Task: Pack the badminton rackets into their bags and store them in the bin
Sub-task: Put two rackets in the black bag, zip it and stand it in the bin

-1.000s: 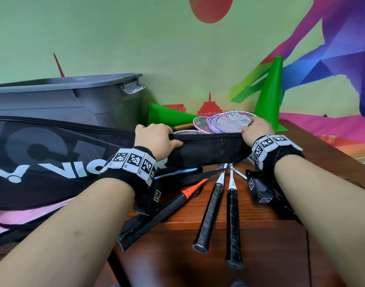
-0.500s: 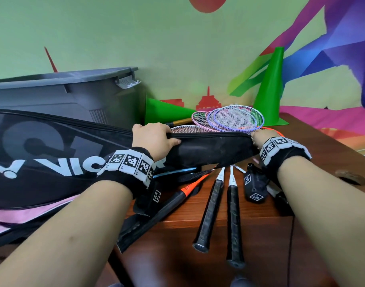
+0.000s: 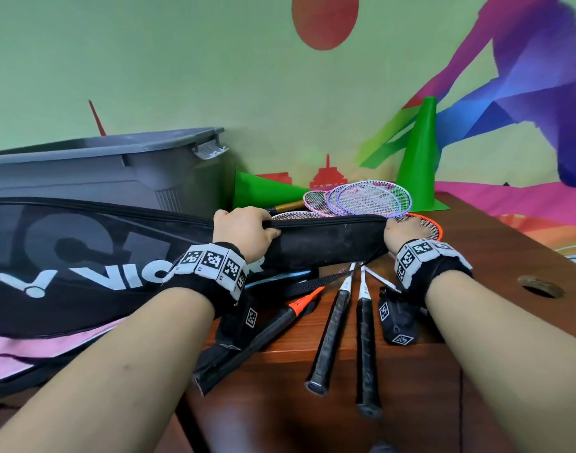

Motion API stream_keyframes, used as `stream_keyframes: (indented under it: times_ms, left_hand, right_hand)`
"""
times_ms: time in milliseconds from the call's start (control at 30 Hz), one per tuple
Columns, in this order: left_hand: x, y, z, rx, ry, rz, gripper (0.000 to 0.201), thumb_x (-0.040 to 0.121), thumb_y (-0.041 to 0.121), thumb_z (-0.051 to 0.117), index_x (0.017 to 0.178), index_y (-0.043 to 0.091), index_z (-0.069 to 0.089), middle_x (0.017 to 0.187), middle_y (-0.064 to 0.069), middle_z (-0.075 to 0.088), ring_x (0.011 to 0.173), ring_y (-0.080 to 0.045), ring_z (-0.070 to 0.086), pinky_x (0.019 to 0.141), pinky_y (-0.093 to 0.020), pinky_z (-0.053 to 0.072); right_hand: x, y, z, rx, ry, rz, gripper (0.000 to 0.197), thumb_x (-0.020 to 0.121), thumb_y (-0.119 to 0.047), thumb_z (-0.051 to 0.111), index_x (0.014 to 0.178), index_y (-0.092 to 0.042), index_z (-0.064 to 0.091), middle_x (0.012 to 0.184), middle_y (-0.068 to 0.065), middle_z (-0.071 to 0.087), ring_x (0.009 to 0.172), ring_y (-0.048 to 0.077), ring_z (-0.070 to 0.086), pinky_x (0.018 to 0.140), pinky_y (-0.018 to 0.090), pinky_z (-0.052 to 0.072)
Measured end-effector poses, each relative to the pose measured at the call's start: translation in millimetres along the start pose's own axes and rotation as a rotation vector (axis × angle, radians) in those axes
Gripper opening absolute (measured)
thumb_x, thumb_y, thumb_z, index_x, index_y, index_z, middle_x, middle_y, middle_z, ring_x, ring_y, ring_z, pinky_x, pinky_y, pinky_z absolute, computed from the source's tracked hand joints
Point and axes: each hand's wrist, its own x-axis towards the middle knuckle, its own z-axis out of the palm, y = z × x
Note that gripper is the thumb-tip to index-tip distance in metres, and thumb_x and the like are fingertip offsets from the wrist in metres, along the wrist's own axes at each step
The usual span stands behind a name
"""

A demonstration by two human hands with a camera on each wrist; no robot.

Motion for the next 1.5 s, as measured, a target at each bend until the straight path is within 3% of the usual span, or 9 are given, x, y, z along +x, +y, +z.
stream_keyframes:
  times_ms: [233,367,600,733,833,1100,1233,1367,1500]
  left_hand:
    - [-7.0,3.2,-50.2,-0.094,0.296,-0.066,0.025,0.089,0.041,0.054,0.097,0.023,0.070,0.095,-0.002,0.072,0.103,-0.025,0.059,0.088,-0.036,0.027]
    - [-12.1,14.4,-94.6,-0.234,0.404,-0.084,0.031,0.088,0.044,0.056,0.110,0.026,0.068,0.112,-0.001,0.069,0.114,-0.024,0.055,0.097,-0.036,0.028]
    - [-21.7,30.6,-140.0,-0.573,0.400,0.035,0.029,0.085,0.035,0.065,0.106,0.015,0.071,0.106,-0.002,0.071,0.105,-0.019,0.061,0.092,-0.027,0.045]
    - [-28.5,14.9,-144.8,-0.443,0.376,0.035,0.034,0.086,0.037,0.061,0.115,0.019,0.066,0.114,0.001,0.068,0.110,-0.018,0.060,0.096,-0.027,0.044]
    - [-36.5,-16.4,-138.2,-0.160,0.308,-0.088,0.047,0.080,0.057,0.055,0.120,0.031,0.059,0.115,0.002,0.067,0.112,-0.025,0.058,0.099,-0.043,0.043]
    - [-49.5,-70.5,-133.5,-0.128,0.165,-0.164,0.032,0.079,0.058,0.061,0.095,0.030,0.056,0.095,0.004,0.068,0.094,-0.025,0.062,0.084,-0.038,0.050]
    - [-58.6,-58.2,-119.5,-0.125,0.264,-0.157,0.029,0.083,0.052,0.059,0.087,0.024,0.059,0.083,0.004,0.067,0.082,-0.023,0.062,0.069,-0.033,0.051]
    - [-61.8,-41.8,-115.2,-0.129,0.315,-0.142,0.027,0.083,0.051,0.059,0.092,0.025,0.063,0.087,0.004,0.068,0.086,-0.023,0.062,0.070,-0.032,0.049]
    - [-63.3,-23.9,-118.8,-0.178,0.362,-0.104,0.026,0.083,0.049,0.060,0.095,0.026,0.064,0.091,0.001,0.069,0.090,-0.024,0.062,0.072,-0.033,0.049]
  right_hand:
    - [-79.2,-48.9,-2.5,0.183,0.210,-0.463,0.038,0.088,-0.035,0.059,0.114,-0.007,0.052,0.129,0.013,0.045,0.121,0.028,0.042,0.096,0.032,0.033]
    - [-114.9,-75.8,5.6,0.419,-0.389,-0.329,0.040,0.091,-0.051,0.049,0.078,-0.013,0.052,0.093,0.011,0.062,0.078,0.025,0.062,0.067,0.030,0.045]
    - [-146.9,-88.8,3.8,0.957,-0.993,-0.146,0.067,0.085,-0.067,0.044,0.129,-0.017,0.053,0.117,0.006,0.059,0.079,0.019,0.067,0.063,0.027,0.053]
    - [-152.8,-94.8,0.8,1.104,-0.951,-0.097,0.061,0.087,-0.064,0.043,0.126,-0.018,0.053,0.115,0.007,0.061,0.087,0.023,0.065,0.079,0.032,0.054]
    - [-153.1,-100.4,-1.8,1.098,-0.849,-0.071,0.068,0.085,-0.066,0.044,0.134,-0.019,0.045,0.103,0.004,0.058,0.086,0.024,0.063,0.070,0.031,0.054]
    - [-142.0,-115.0,-10.1,1.033,-0.617,-0.072,0.072,0.084,-0.070,0.041,0.125,-0.013,0.053,0.097,0.006,0.063,0.067,0.017,0.058,0.053,0.024,0.049]
    - [-143.7,-105.4,-6.1,1.011,-0.673,-0.091,0.074,0.080,-0.074,0.043,0.131,-0.022,0.046,0.122,0.004,0.059,0.083,0.021,0.062,0.064,0.032,0.049]
    - [-148.5,-92.1,3.2,0.856,-0.749,-0.148,0.109,0.047,-0.084,0.059,0.137,-0.024,0.041,0.134,0.004,0.052,0.113,0.028,0.057,0.090,0.047,0.051]
    - [-147.5,-93.4,3.8,1.001,-0.753,-0.111,0.117,0.041,-0.074,0.076,0.140,-0.029,0.033,0.134,-0.001,0.052,0.112,0.030,0.058,0.093,0.050,0.048]
